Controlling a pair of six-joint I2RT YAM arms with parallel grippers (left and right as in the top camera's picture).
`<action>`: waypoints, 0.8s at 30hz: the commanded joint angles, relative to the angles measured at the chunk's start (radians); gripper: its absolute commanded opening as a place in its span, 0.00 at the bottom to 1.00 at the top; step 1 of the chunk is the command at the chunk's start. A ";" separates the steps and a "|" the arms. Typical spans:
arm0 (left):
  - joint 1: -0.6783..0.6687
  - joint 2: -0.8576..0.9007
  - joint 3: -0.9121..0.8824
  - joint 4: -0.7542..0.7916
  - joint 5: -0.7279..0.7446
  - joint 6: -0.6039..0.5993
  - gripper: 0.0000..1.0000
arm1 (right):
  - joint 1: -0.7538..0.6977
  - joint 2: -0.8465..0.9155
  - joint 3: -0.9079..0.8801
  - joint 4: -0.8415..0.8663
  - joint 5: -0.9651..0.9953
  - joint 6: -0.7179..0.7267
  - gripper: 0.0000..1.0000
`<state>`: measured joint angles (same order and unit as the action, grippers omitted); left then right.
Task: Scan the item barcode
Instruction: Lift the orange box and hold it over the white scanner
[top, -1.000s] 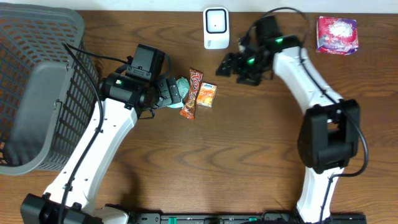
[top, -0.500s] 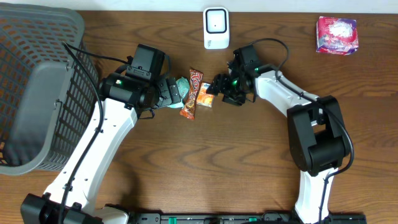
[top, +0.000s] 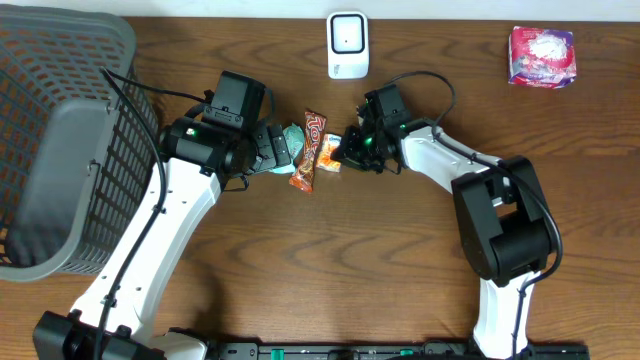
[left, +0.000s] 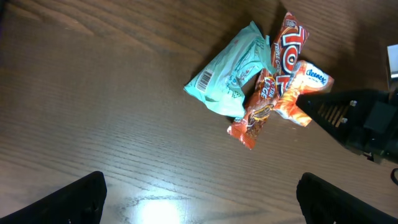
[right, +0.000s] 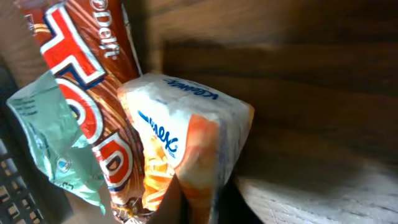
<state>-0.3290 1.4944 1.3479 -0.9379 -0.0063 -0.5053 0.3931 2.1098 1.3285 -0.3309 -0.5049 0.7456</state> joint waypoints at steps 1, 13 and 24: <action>0.003 0.004 -0.003 -0.003 -0.010 -0.013 0.98 | -0.037 0.017 -0.012 -0.012 -0.060 -0.058 0.01; 0.003 0.004 -0.003 -0.003 -0.010 -0.013 0.98 | -0.255 0.014 0.005 -0.115 -0.990 -0.664 0.01; 0.003 0.004 -0.003 -0.003 -0.010 -0.013 0.98 | -0.241 -0.058 0.072 -0.409 -0.143 -0.587 0.01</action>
<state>-0.3290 1.4944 1.3479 -0.9379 -0.0063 -0.5053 0.1383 2.1136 1.3342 -0.6636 -1.0512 0.1097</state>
